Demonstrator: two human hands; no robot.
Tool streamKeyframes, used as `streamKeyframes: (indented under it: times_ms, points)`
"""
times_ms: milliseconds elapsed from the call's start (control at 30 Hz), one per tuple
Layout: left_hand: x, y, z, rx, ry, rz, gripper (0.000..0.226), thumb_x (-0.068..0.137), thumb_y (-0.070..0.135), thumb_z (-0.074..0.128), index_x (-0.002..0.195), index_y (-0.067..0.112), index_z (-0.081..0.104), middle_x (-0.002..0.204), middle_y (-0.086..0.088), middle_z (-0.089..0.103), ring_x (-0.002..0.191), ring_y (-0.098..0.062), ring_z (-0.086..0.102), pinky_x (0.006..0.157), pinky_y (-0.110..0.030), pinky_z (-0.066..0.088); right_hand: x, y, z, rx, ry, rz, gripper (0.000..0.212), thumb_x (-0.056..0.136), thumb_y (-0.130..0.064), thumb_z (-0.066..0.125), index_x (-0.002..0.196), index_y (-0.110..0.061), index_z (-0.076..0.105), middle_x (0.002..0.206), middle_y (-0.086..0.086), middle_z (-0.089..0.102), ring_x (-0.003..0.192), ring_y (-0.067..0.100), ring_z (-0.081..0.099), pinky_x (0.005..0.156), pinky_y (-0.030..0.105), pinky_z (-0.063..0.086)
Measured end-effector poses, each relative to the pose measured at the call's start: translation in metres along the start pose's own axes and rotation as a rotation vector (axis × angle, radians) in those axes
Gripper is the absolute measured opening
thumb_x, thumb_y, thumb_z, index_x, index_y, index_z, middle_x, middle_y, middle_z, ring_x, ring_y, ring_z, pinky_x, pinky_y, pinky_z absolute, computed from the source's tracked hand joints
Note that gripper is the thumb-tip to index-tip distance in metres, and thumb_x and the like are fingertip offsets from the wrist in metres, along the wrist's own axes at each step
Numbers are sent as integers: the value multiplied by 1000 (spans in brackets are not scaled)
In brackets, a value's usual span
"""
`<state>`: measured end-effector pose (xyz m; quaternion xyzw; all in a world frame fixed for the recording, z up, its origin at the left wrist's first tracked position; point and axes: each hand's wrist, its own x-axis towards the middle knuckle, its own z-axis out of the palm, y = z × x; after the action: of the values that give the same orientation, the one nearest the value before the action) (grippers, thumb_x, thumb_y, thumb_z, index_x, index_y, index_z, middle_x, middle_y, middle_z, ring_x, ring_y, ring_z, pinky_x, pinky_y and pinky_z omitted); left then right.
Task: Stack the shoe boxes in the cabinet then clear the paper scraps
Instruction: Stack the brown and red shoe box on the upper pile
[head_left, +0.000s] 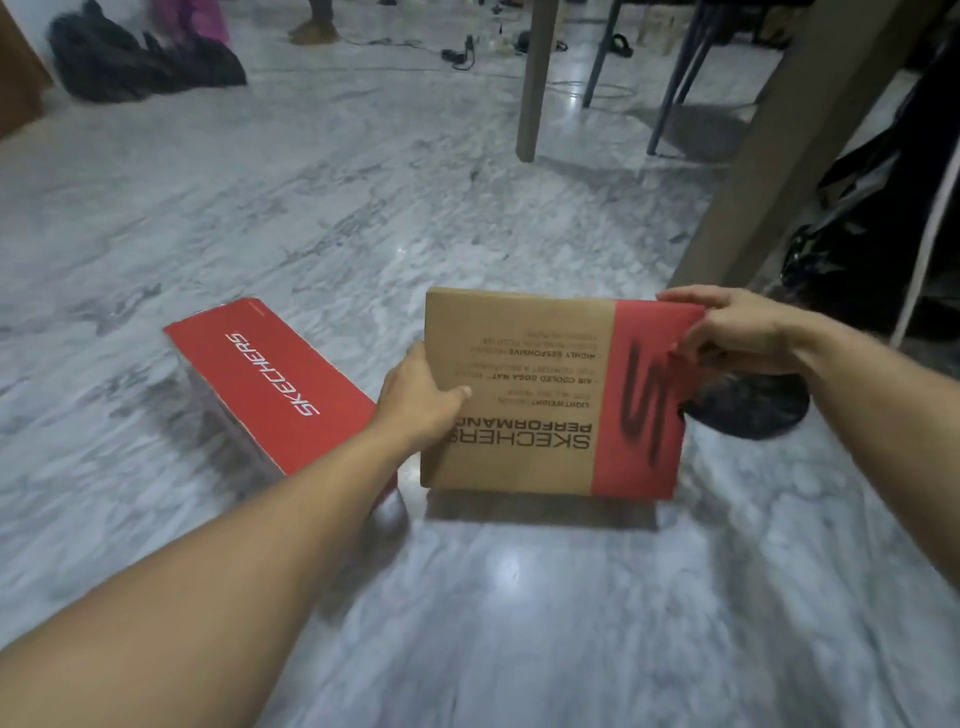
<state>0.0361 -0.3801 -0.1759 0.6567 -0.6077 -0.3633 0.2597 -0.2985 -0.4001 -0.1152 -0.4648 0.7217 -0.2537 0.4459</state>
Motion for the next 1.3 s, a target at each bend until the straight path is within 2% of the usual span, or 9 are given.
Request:
streamKeyframes:
  times_ms: [133, 233, 367, 533, 700, 833, 1000, 1167, 1300]
  points:
    - [3, -11, 15, -116, -36, -67, 54, 81, 15, 72, 128, 20, 45, 113, 8, 59, 110, -19, 58, 92, -35, 48, 5, 33, 39, 166, 231, -157, 75, 84, 4, 67, 145, -29, 37, 118, 7, 63, 92, 25, 68, 81, 53, 58]
    - [-3, -20, 22, -147, -91, -89, 69, 73, 5, 71, 130, 32, 42, 103, 13, 66, 102, -17, 64, 87, -36, 53, 5, 59, 63, 139, 231, -154, 70, 86, -2, 69, 143, -30, 42, 120, 0, 65, 109, 24, 65, 92, 50, 55]
    - [0, -31, 28, -229, -102, -106, 85, 53, 8, 65, 128, 39, 38, 99, 9, 72, 94, -18, 69, 81, -45, 59, 5, 81, 79, 55, 192, -118, 67, 86, -18, 72, 141, -39, 42, 128, -4, 61, 110, 19, 63, 100, 45, 50]
    - [-7, -41, 32, -221, -115, -181, 90, 47, 27, 81, 130, 22, 44, 105, 8, 69, 98, -16, 67, 93, -41, 54, -10, 90, 89, -8, 92, -68, 91, 81, -25, 79, 154, -23, 25, 122, -7, 53, 104, 15, 59, 86, 28, 48]
    - [-19, -44, 32, -245, -156, -193, 110, 30, 36, 91, 127, 19, 43, 115, 4, 65, 107, -17, 62, 99, -40, 50, -26, 97, 86, -6, -51, -50, 128, 54, -22, 97, 156, -20, 18, 132, -2, 58, 101, 4, 62, 78, 23, 51]
    - [-27, -27, 27, -250, -182, -141, 94, 54, 5, 92, 129, 14, 36, 119, 1, 59, 111, -17, 58, 98, -32, 47, -39, 79, 68, -53, -68, -36, 130, 50, -20, 96, 154, -25, 17, 128, -1, 55, 101, 18, 63, 67, 40, 59]
    - [-37, 7, -5, -283, -188, -62, 84, 50, 17, 94, 115, 25, 41, 109, 11, 66, 103, -11, 63, 94, -37, 52, -62, 41, 32, -82, -58, -87, 125, 46, -27, 95, 150, -34, 26, 123, -3, 57, 99, 26, 66, 66, 56, 60]
    - [-65, 49, -51, -291, -115, 19, 85, 53, 22, 93, 125, 25, 49, 112, 9, 69, 105, -14, 65, 98, -42, 50, -104, 2, 11, -55, -18, -180, 125, 41, -32, 98, 146, -35, 30, 122, -6, 58, 100, 20, 66, 63, 49, 61]
    - [-99, 75, -97, -250, -60, 37, 83, 57, 20, 92, 128, 21, 49, 117, 5, 67, 108, -17, 64, 101, -39, 48, -141, -35, 8, -80, -13, -277, 133, 35, -41, 98, 148, -25, 29, 132, -1, 54, 99, 13, 65, 72, 48, 60]
